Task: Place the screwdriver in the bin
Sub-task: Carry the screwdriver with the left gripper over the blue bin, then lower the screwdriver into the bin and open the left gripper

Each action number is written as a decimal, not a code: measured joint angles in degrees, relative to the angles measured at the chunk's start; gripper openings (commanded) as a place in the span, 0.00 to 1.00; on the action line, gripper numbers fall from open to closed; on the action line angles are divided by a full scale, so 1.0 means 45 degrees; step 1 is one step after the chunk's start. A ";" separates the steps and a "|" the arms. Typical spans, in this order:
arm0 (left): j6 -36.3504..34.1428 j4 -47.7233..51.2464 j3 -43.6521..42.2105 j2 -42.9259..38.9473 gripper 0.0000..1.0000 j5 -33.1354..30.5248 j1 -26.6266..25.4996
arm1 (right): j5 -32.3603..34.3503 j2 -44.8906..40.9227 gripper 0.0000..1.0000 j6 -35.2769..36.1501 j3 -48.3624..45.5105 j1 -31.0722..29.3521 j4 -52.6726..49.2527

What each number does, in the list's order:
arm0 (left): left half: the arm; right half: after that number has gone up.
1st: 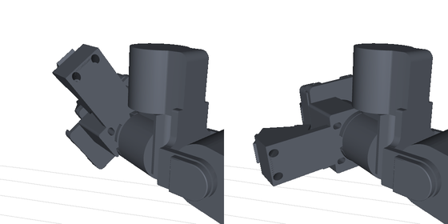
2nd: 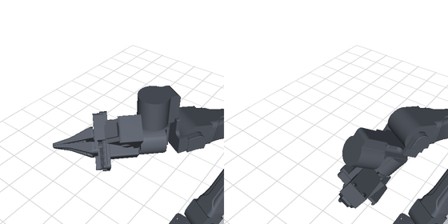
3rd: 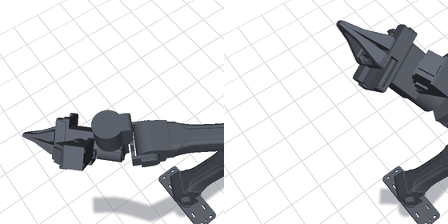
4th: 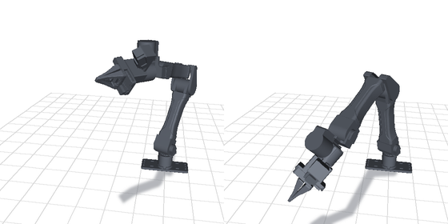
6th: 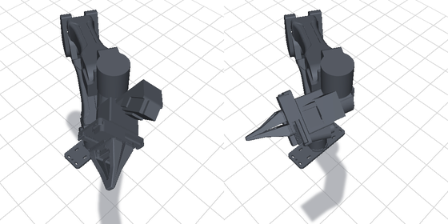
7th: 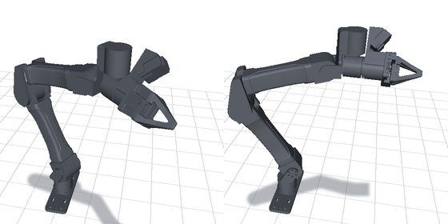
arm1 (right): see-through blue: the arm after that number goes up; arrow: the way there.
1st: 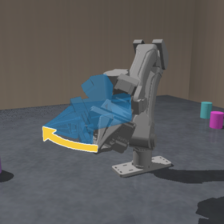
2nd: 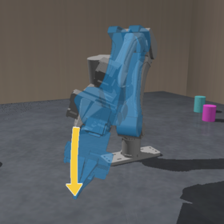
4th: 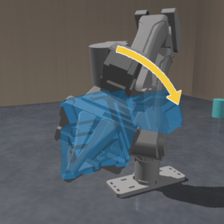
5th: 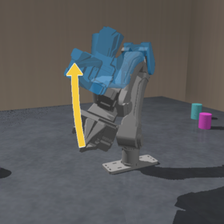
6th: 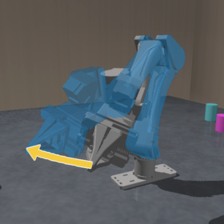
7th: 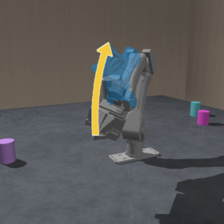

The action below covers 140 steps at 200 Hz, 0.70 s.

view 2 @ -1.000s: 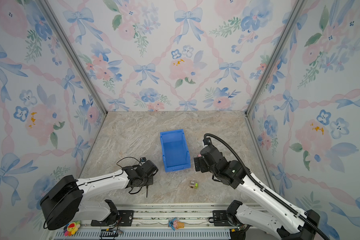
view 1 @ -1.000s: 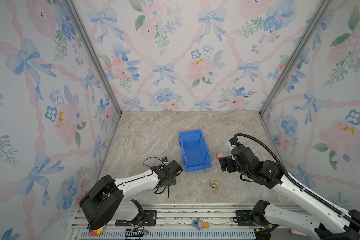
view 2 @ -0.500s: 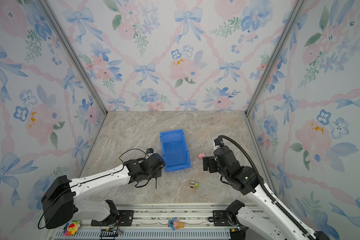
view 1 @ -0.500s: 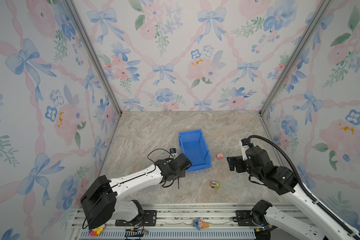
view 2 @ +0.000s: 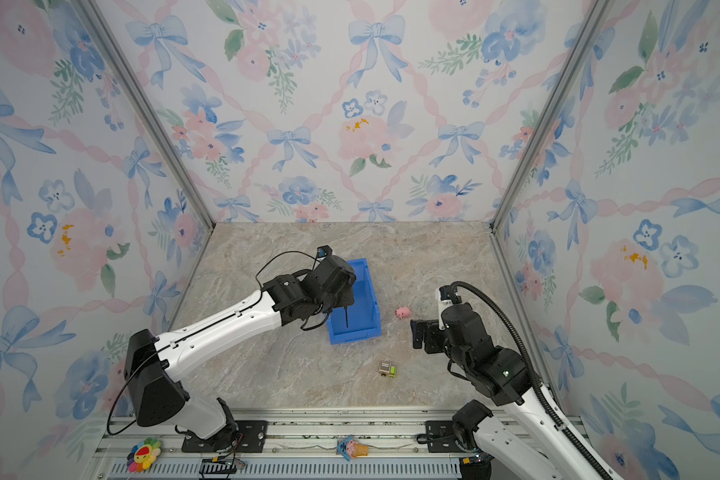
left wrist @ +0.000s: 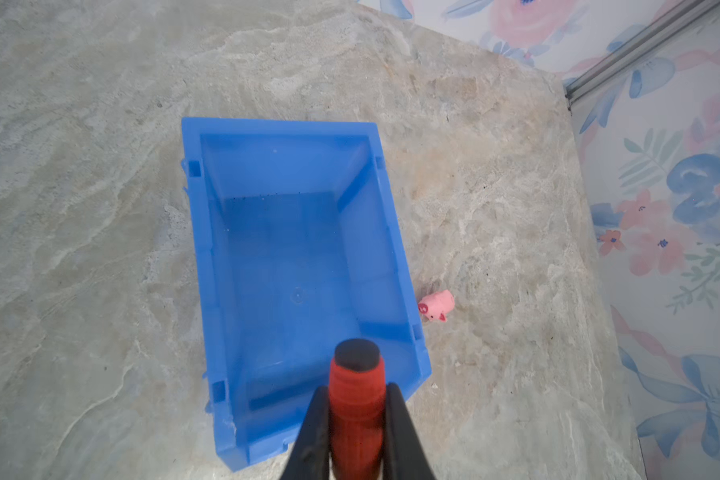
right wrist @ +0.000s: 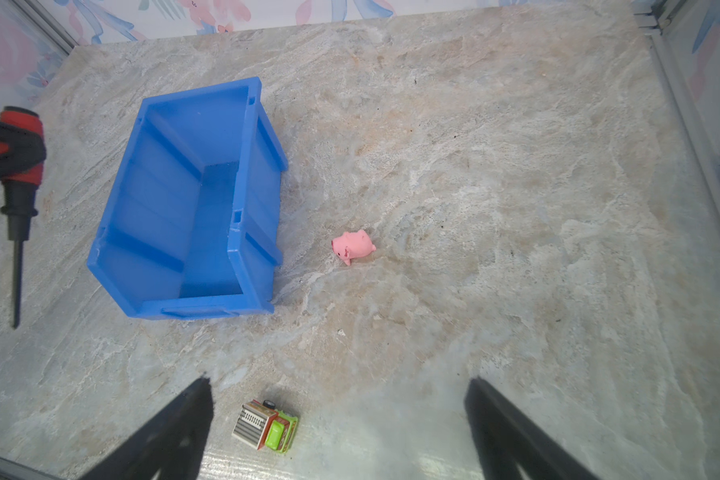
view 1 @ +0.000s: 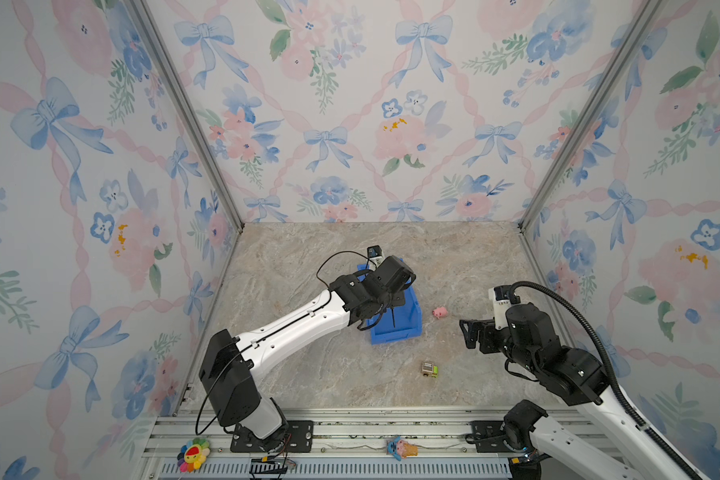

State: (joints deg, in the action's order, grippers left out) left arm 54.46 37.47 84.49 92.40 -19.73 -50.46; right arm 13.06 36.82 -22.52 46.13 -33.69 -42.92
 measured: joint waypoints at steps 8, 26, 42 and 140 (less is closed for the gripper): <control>-0.0053 0.0034 0.0461 0.0525 0.12 -0.0010 0.0194 | 0.0073 -0.0194 0.97 -0.0097 -0.0010 0.0000 -0.0029; -0.0204 0.0034 0.1472 0.1715 0.12 -0.0005 0.0549 | 0.0272 -0.0714 0.97 -0.0248 -0.0024 0.0000 -0.0063; -0.0296 -0.0015 0.2098 0.2652 0.11 -0.0010 0.0792 | 0.0476 -0.1175 0.97 -0.0330 -0.0049 0.0000 -0.0097; 0.0408 0.0039 0.2414 0.5382 0.15 -0.0053 0.1219 | 0.1112 -0.0452 0.97 -0.0335 -0.0049 0.0005 -0.0296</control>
State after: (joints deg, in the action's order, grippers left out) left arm 56.29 37.65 95.35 116.62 -19.97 -44.97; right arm 18.06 34.79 -24.03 45.91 -33.67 -44.25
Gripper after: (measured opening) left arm 0.155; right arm 0.968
